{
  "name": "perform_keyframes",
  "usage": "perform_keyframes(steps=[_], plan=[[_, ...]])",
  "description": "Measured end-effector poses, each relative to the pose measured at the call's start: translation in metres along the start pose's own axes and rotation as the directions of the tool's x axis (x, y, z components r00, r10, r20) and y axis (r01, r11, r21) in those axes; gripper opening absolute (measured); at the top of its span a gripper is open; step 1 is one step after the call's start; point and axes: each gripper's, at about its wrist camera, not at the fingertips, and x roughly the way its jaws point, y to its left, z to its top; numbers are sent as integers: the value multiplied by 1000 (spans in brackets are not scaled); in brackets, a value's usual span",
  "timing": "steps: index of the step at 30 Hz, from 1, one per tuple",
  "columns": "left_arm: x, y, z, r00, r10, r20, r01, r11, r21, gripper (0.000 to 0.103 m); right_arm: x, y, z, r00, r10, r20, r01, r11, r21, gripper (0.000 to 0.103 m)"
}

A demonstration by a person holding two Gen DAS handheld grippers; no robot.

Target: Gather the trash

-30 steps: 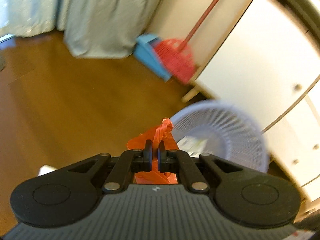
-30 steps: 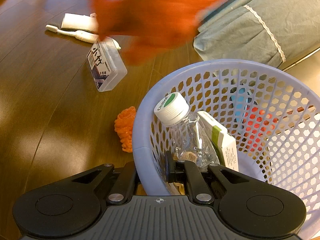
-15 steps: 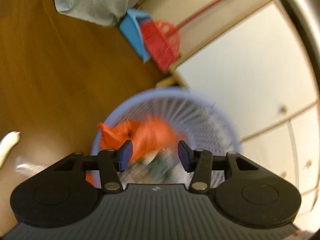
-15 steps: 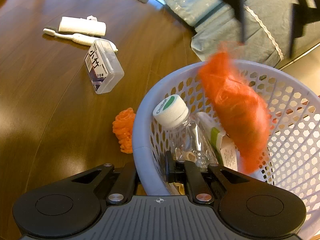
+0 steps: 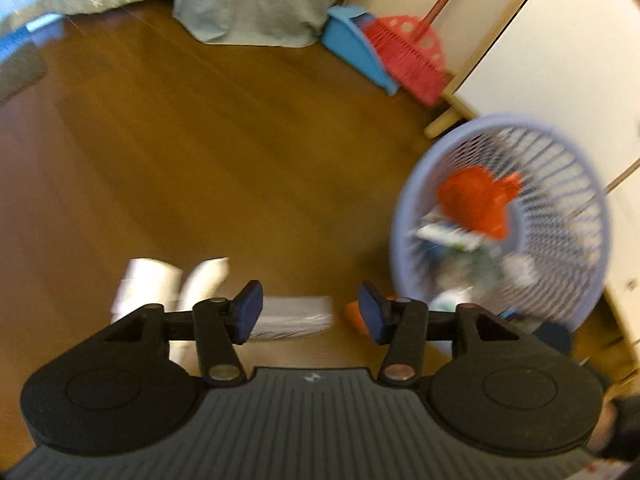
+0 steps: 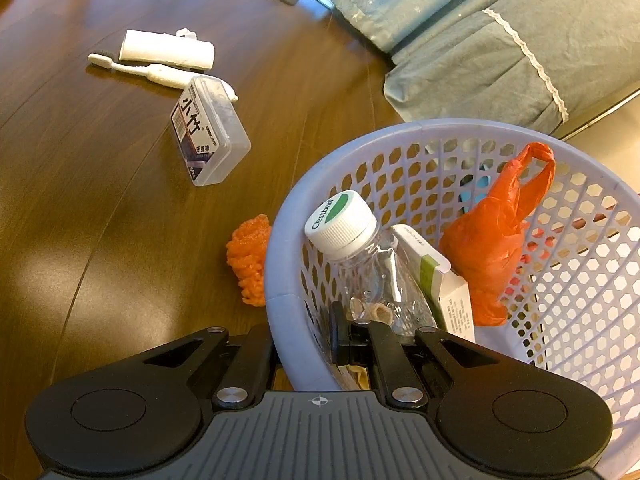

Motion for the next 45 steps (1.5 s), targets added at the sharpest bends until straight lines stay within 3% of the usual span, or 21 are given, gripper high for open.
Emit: perform_keyframes(steps=[6,19,31,45], plan=[[8,36,-27,987,151,-52,-144,981,130,52,0,1,0,1000,-1,-2,1,1000,-4,5],[30,69,-54,954,295,-59,-279,941,190,61,1,1,0,1000,1,-3,-1,1000,-8,5],[58,90,-64,941,328,-82,-311,935,168,61,2,1,-1,1000,2,-5,-2,1000,-17,5],[72,94,-69,939,329,-100,-309,935,174,62,0,2,-3,1000,2,-7,-2,1000,-23,5]])
